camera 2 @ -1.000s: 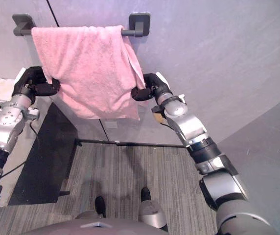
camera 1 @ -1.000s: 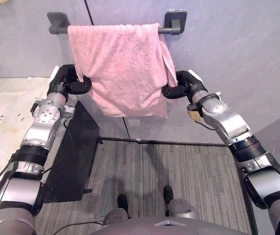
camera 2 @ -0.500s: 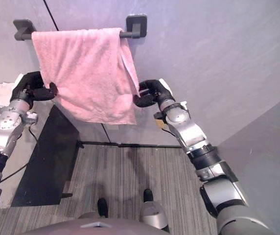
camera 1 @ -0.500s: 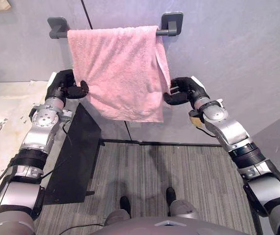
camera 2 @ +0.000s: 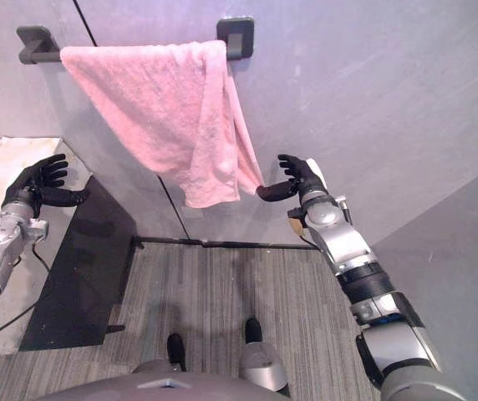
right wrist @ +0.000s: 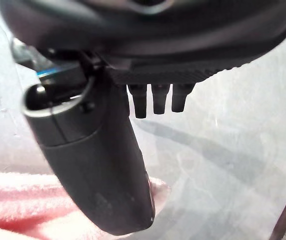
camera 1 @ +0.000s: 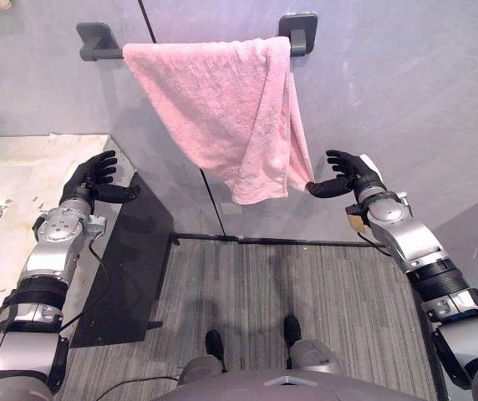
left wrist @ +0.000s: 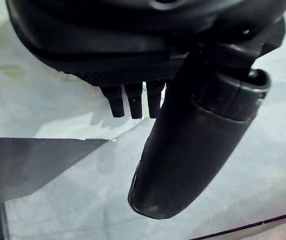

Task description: Organize the bathroom.

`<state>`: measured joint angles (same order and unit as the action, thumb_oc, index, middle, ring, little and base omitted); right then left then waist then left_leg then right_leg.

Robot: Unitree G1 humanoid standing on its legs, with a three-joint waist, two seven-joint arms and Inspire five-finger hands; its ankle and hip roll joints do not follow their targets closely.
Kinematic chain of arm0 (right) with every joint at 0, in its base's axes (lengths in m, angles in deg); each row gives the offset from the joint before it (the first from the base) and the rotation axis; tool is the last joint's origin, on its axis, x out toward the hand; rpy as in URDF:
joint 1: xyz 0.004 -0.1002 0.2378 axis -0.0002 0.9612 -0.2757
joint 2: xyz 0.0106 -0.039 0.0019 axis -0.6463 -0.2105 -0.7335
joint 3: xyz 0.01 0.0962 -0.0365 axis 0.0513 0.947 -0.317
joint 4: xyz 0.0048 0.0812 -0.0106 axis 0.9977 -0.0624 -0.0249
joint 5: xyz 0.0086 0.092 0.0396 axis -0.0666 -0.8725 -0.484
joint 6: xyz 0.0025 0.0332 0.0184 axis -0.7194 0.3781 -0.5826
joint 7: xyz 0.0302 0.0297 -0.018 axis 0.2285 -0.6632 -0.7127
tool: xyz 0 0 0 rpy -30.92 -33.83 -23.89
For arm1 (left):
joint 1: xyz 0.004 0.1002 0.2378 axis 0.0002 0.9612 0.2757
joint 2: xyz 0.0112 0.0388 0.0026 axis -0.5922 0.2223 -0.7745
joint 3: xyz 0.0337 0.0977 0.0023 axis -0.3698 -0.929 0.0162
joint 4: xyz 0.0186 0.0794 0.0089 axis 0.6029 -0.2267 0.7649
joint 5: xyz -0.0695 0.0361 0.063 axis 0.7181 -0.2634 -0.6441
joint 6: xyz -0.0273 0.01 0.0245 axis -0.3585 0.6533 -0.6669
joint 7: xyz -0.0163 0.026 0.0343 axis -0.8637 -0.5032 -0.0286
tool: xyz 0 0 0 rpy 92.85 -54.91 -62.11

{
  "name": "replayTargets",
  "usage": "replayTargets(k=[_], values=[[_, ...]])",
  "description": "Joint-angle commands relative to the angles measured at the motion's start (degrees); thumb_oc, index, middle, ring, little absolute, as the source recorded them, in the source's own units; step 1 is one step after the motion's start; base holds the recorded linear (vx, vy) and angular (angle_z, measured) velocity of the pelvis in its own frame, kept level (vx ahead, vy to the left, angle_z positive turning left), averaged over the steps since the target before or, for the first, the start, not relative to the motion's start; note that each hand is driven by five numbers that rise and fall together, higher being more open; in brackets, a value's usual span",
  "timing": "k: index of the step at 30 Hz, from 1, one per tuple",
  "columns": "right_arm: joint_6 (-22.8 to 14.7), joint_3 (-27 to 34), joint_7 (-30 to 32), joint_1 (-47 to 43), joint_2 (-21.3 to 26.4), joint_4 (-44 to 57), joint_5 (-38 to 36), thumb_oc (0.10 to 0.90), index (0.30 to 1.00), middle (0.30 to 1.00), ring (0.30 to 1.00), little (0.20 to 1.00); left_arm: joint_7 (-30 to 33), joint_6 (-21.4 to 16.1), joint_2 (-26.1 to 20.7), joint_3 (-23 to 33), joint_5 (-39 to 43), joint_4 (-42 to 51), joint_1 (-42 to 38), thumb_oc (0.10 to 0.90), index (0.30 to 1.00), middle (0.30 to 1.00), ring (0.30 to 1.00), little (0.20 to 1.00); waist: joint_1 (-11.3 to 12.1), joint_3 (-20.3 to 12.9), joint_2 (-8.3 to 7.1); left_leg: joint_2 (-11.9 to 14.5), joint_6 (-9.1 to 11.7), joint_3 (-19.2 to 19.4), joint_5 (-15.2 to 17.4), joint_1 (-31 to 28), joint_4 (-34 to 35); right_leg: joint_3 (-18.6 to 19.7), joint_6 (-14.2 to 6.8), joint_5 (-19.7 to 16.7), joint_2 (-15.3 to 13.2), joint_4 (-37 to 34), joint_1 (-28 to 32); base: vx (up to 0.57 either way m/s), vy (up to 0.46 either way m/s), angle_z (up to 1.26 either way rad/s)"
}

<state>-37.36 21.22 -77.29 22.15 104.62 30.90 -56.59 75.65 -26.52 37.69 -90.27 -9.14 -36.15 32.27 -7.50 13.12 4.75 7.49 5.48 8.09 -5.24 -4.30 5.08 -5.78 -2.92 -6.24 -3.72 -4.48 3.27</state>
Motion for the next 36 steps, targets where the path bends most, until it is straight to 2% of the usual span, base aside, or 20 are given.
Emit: replayTargets(k=[1, 7, 9, 11, 12, 13, 15, 18, 20, 23, 26, 29, 35, 36], values=[[-3.5, 1.9, 1.3, -2.4, 2.0, 1.2, 3.8, 0.800, 0.900, 0.900, 0.900, 0.900, 0.4, -4.3, -4.9, 4.8, 0.6, 1.3, -1.4, 0.800, 0.900, 0.900, 0.900, 0.900, 1.1, -3.1, -0.18, 3.9, 0.5, 3.7, 3.1, -0.4, -3.9, 2.8, -2.1, 10.1, -2.9, 8.2, -3.4, 0.00, 0.000, 0.00], [-6.9, 3.2, 1.9, -0.3, 1.7, 2.9, 5.6, 0.800, 0.900, 0.900, 0.900, 0.900, 0.8, -5.0, -2.4, 5.4, 0.6, 1.5, 1.9, 0.800, 0.900, 0.900, 0.900, 0.900, 1.0, -3.1, -0.15, 3.8, 0.4, 3.7, 3.0, -0.5, -4.0, 3.0, -2.0, 10.0, -2.8, 7.9, -3.2, 0.00, 0.000, 0.00], [-9.6, 4.2, 4.2, -0.1, 1.9, 3.6, 8.0, 0.800, 0.900, 0.900, 0.900, 0.900, 0.8, -5.7, -1.5, 5.7, 0.6, 1.1, 2.8, 0.800, 0.900, 0.900, 0.900, 0.900, 0.9, -3.2, -0.11, 3.7, 0.3, 3.7, 3.1, -0.5, -3.9, 3.2, -2.0, 10.1, -2.7, 7.9, -3.2, 0.00, 0.000, 0.00], [-9.9, 4.5, 4.4, -0.1, 1.9, 3.7, 8.3, 0.800, 0.900, 0.900, 0.900, 0.900, 1.0, -5.8, -1.2, 5.7, 0.6, 1.1, 3.0, 0.800, 0.900, 0.900, 0.900, 0.900, 0.9, -3.2, -0.07, 3.7, 0.3, 3.7, 3.2, -0.5, -4.0, 3.3, -2.1, 10.1, -2.7, 8.0, -3.3, 0.00, 0.000, 0.00], [-9.8, 4.8, 3.5, 0.1, 2.0, 3.8, 9.5, 0.800, 0.900, 0.900, 0.900, 0.900, 1.3, -6.2, -0.6, 5.6, 0.6, 1.1, 3.4, 0.800, 0.900, 0.900, 0.900, 0.900, 0.9, -3.1, -0.02, 3.6, 0.3, 3.6, 3.3, -0.4, -4.1, 3.4, -2.1, 10.2, -2.7, 8.1, -3.5, -0.02, 0.033, -0.01], [-9.1, 4.5, 0.0, 0.5, 2.9, 4.2, 13.7, 0.800, 0.900, 0.900, 0.900, 0.900, 0.9, -5.7, -0.1, 5.8, 0.3, 1.5, 3.7, 0.800, 0.900, 0.900, 0.900, 0.900, 0.8, -2.8, 0.01, 3.5, 0.3, 3.5, 3.3, -0.1, -4.3, 3.5, -2.2, 10.1, -2.8, 8.1, -3.7, -0.02, 0.036, -0.01], [-9.9, 2.7, -3.3, -0.9, 4.6, 3.7, 19.9, 0.800, 0.900, 0.900, 0.900, 0.900, 0.8, -4.8, -0.3, 5.2, 0.4, 1.8, 2.9, 0.800, 0.900, 0.900, 0.900, 0.900, 0.9, -2.5, -0.08, 3.4, 0.3, 3.2, 3.4, 0.2, -4.6, 3.5, -2.2, 10.1, -2.9, 8.3, -4.0, -0.03, 0.019, -0.03], [-11.1, 1.1, -4.5, -2.8, 5.9, 3.4, 24.6, 0.800, 0.900, 0.900, 0.900, 0.900, 0.7, -4.9, -0.6, 4.5, 0.6, 1.6, 2.1, 0.800, 0.900, 0.900, 0.900, 0.900, 1.1, -2.2, -0.18, 3.3, 0.3, 3.0, 3.3, 0.6, -4.7, 3.4, -2.2, 10.0, -3.0, 8.5, -4.3, -0.02, 0.003, -0.01], [-10.7, -2.2, -5.4, -7.5, 7.5, 2.5, 26.7, 0.800, 0.900, 0.900, 0.900, 0.900, 0.7, -5.3, -0.9, 3.1, 1.0, 0.5, 0.2, 0.800, 0.900, 0.900, 0.900, 0.900, 1.5, -1.7, -0.32, 3.2, 0.3, 2.7, 3.4, 1.0, -5.1, 3.1, -2.1, 10.1, -3.0, 8.8, -4.5, -0.02, 0.000, 0.00], [-10.0, -4.6, -5.5, -10.4, 7.9, 0.7, 25.4, 0.800, 0.900, 0.900, 0.900, 0.900, 0.4, -5.2, -1.2, 2.3, 1.3, -0.1, -0.9, 0.800, 0.900, 0.900, 0.900, 0.900, 1.9, -1.6, -0.53, 3.1, 0.3, 2.4, 3.3, 1.1, -5.0, 2.9, -2.1, 10.0, -3.2, 8.8, -4.7, 0.00, 0.000, 0.00], [-6.4, -6.4, -6.6, -11.6, 7.1, -1.2, 22.9, 0.800, 0.900, 0.900, 0.900, 0.900, 0.2, -4.6, -1.3, 1.7, 2.1, -0.2, -1.6, 0.800, 0.900, 0.900, 0.900, 0.900, 2.4, -1.6, -0.84, 3.0, 0.3, 2.0, 3.3, 1.3, -4.9, 2.5, -2.2, 10.0, -3.3, 8.8, -4.7, -0.02, -0.013, 0.06], [-2.3, -8.1, -9.2, -10.0, 5.2, -4.9, 20.2, 0.800, 0.900, 0.900, 0.900, 0.900, -0.8, -2.7, -0.5, 1.6, 5.1, -1.0, -0.9, 0.800, 0.900, 0.900, 0.900, 0.900, 2.8, -1.9, -1.31, 3.2, 0.4, 1.9, 3.6, 1.4, -5.3, 2.1, -2.2, 10.0, -3.4, 8.7, -4.7, -0.01, -0.016, 0.04], [-0.7, -9.1, -12.0, -4.2, 2.9, -9.8, 21.2, 0.800, 0.900, 0.900, 0.900, 0.900, -2.7, 0.1, 3.5, 1.3, 7.7, -0.5, 3.9, 0.800, 0.900, 0.900, 0.900, 0.900, 3.4, -2.2, -1.78, 3.3, 0.1, 1.7, 4.1, 1.4, -6.4, 1.6, -2.2, 10.0, -3.4, 8.8, -4.3, 0.00, -0.021, 0.02], [-1.2, -9.3, -12.8, -1.3, 2.3, -11.1, 22.4, 0.800, 0.900, 0.900, 0.900, 0.900, -2.8, 0.2, 5.7, 0.8, 5.0, -0.7, 6.2, 0.800, 0.900, 0.900, 0.900, 0.900, 3.5, -2.3, -1.91, 3.4, 0.0, 1.6, 4.4, 1.4, -6.7, 1.6, -2.2, 10.2, -3.3, 9.0, -4.3, -0.01, -0.061, 0.05]])
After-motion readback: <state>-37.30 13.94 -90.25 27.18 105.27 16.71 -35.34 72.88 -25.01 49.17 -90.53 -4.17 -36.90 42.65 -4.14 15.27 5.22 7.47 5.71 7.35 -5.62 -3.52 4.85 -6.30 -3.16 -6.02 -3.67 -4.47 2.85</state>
